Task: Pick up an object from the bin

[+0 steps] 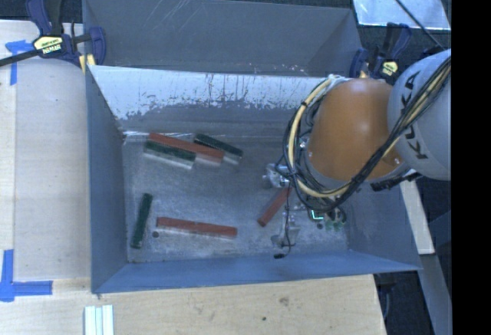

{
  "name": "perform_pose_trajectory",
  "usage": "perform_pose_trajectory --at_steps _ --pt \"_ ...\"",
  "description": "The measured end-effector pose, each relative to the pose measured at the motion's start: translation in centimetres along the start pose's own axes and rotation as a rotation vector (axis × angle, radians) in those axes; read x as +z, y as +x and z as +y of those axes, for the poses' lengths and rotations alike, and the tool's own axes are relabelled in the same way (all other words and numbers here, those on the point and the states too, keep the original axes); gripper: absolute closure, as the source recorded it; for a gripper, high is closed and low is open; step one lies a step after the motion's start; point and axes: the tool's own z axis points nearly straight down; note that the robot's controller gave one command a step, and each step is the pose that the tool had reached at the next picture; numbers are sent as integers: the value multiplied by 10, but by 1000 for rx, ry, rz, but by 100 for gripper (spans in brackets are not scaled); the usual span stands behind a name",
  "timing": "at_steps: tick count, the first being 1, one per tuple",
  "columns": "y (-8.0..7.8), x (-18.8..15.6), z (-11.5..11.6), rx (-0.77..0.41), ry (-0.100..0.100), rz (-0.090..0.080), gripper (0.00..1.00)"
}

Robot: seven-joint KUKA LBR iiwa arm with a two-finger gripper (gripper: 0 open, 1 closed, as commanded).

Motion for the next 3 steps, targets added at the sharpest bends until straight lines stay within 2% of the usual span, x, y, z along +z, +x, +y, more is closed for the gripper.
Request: perform_pose_trajectory --at_steps 1,2,3 --pt "-2 -3 0 1 0 -8 0" --pt "-43 54 -25 -117 1 -14 0" --pt "-50 77 -38 20 0 -6 0"
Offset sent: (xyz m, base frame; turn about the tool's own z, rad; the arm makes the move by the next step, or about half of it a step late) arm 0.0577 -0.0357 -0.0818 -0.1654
